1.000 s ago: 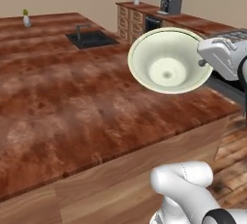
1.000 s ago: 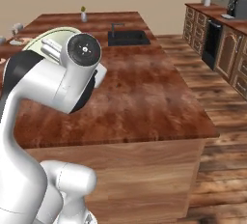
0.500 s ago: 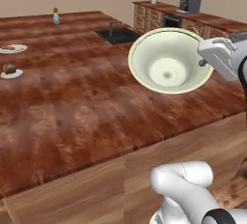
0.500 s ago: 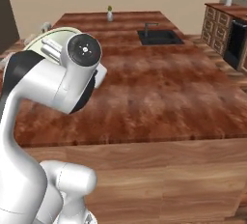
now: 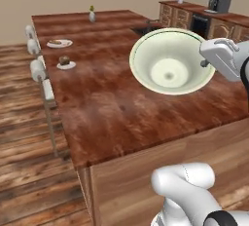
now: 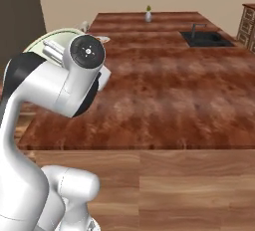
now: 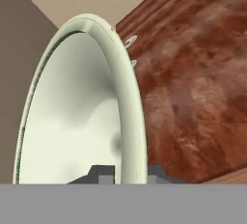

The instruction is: Take the smaller bowl and place it next to the appetizer plate on the dining counter , and place the larger bowl next to the plate with cooked food.

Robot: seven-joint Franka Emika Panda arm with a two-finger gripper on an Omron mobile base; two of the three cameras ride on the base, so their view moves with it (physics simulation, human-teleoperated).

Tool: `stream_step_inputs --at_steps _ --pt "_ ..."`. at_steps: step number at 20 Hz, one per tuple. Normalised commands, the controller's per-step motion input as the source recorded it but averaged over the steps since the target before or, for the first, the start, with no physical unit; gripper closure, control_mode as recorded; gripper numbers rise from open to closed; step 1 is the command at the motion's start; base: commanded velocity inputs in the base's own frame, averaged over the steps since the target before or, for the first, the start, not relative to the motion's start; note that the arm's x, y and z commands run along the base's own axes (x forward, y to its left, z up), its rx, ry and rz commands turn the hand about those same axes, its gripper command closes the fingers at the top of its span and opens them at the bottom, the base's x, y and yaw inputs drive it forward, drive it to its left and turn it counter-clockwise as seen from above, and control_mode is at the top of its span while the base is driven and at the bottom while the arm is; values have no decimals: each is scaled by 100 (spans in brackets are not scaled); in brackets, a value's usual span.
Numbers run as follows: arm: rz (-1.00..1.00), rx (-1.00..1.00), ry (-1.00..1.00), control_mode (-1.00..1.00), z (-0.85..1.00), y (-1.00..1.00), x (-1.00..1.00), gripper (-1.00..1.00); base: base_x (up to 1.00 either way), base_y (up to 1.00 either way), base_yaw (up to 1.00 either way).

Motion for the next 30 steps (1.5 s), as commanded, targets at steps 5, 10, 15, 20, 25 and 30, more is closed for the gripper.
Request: stream_step_inputs --at_steps 5,10,15,20,25,30 --pt "0 0 0 100 0 0 0 100 -15 100 12" --pt "0 0 0 100 0 0 0 100 -6 100 10" --pt "0 0 0 100 0 0 0 100 0 100 7" --pt "0 0 0 100 0 0 0 100 7 100 -1" --pt "0 0 0 100 0 0 0 100 22 98 -37" --pt "0 0 0 100 0 0 0 100 75 98 -47"
